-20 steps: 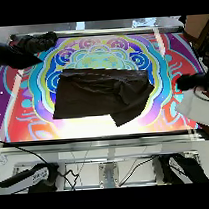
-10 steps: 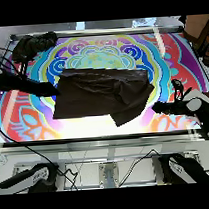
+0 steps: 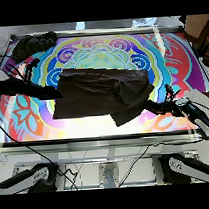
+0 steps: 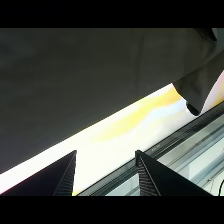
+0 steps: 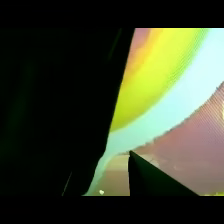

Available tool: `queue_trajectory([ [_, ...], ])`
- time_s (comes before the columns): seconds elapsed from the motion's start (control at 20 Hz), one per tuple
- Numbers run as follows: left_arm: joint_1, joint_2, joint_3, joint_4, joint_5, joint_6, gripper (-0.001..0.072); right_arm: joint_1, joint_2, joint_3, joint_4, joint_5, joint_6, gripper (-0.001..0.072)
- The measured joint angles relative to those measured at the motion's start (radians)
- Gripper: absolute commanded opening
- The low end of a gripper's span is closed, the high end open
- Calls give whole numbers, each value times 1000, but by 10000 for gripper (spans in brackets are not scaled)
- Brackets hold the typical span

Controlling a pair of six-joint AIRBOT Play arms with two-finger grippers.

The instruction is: Fold the shirts.

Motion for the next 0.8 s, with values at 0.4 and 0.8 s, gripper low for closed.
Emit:
queue_trajectory([
  [0.4, 0, 0, -3, 8, 9, 1, 440, 0, -149, 113, 108, -31, -39, 323],
  [0.8, 7, -2, -4, 229, 41, -18, 439, 1, -190, 137, 14, 92, -44, 23],
])
